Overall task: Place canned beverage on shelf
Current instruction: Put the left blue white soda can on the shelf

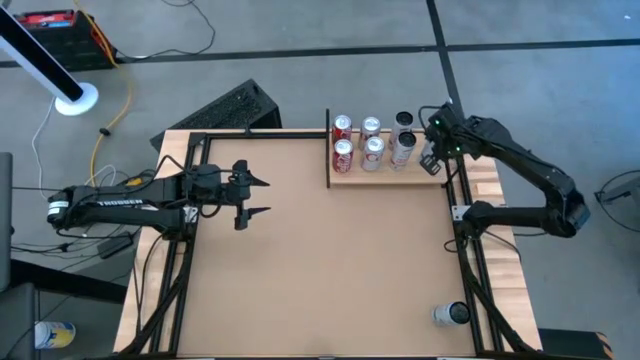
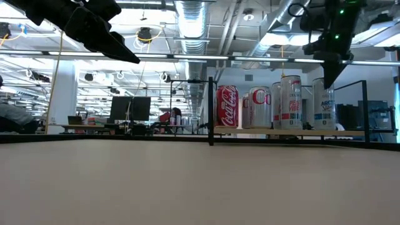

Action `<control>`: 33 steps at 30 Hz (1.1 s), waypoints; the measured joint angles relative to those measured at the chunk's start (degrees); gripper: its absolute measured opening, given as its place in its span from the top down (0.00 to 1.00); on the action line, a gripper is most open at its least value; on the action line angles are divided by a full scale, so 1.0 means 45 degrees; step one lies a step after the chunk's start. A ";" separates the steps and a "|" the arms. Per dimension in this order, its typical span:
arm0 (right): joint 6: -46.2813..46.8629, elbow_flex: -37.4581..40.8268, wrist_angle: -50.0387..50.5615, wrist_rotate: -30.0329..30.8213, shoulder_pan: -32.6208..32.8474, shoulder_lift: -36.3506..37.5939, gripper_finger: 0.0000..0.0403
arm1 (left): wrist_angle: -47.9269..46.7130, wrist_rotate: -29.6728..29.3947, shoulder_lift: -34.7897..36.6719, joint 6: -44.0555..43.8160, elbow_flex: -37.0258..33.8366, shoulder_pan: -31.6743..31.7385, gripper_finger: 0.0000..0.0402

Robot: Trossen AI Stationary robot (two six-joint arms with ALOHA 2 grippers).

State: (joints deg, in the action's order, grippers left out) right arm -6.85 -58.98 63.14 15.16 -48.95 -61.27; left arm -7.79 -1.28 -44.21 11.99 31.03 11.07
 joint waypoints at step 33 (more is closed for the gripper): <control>0.0033 -0.0010 0.0572 0.0671 -0.0131 -0.0802 0.96 | 0.0228 -0.0005 -0.0005 0.0189 -0.0001 0.0005 0.24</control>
State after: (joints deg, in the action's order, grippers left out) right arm -6.70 -59.02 65.72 18.18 -49.54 -64.88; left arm -6.76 -1.30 -44.23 12.84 31.02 11.09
